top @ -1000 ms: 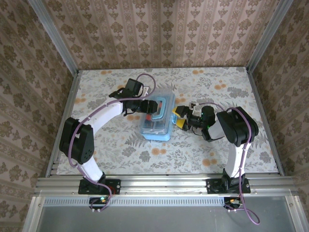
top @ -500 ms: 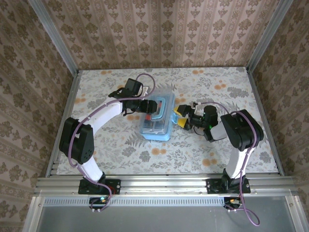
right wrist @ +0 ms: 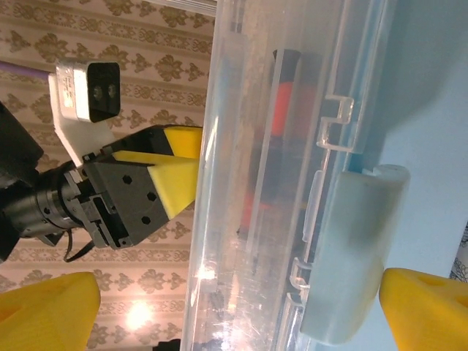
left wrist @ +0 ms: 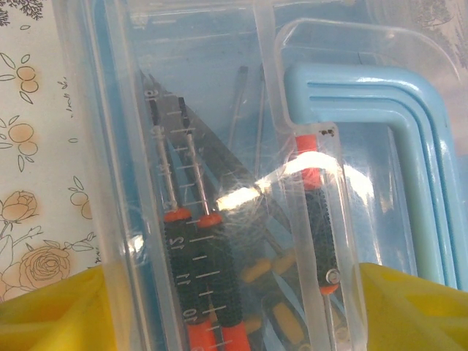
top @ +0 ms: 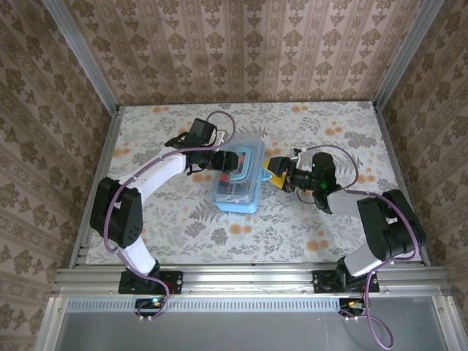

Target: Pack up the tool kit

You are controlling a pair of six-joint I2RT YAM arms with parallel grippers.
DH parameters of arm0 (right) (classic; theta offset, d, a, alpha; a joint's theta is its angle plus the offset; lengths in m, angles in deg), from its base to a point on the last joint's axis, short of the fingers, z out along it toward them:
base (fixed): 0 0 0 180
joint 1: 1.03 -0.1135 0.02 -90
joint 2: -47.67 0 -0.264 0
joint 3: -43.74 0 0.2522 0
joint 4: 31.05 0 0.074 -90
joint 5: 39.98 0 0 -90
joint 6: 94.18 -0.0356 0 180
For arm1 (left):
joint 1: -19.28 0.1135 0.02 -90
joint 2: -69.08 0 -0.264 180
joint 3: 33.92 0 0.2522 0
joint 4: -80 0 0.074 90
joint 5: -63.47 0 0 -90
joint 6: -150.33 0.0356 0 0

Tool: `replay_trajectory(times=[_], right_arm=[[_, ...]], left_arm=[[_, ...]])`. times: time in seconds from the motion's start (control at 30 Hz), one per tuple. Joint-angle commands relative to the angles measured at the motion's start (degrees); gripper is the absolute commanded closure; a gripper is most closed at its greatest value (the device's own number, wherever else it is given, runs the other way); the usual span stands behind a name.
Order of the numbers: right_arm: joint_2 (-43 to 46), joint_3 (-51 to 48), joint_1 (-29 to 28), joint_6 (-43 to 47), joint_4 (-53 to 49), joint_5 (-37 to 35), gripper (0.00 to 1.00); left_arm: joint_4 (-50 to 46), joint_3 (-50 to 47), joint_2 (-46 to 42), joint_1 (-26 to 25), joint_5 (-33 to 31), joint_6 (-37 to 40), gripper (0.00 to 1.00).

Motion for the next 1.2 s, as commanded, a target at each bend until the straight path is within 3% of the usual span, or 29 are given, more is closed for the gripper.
replay_trajectory(times=[0.0, 0.23, 0.6, 0.77, 0.97, 1.17], right_arm=[[0.34, 1.93, -0.30, 4.98, -8.23, -1.89, 0.02], [-0.85, 2.60, -0.37, 2.95, -6.31, -1.96, 0.08], [2.15, 4.09, -0.30, 8.67, -18.35, -5.79, 0.13], [-0.51, 5.31, -0.33, 6.30, -17.62, -6.99, 0.23], [0.48, 5.26, -0.28, 6.48, -18.80, -8.30, 0.29], [2.34, 5.30, -0.36, 7.57, -21.42, -8.84, 0.28]], left_arm=[[-5.64, -1.04, 3.69, 0.08, -3.83, -0.59, 0.46], [-6.33, -0.44, 3.79, -0.54, -4.44, -0.52, 0.46], [-11.73, 3.36, 5.14, -2.17, -10.86, -1.32, 0.45], [-12.54, 4.65, 6.10, -3.18, -11.79, -1.01, 0.45], [-12.86, 4.93, 6.67, -3.44, -12.27, -0.86, 0.45], [-12.87, 5.36, 7.29, -3.62, -12.44, -0.85, 0.45]])
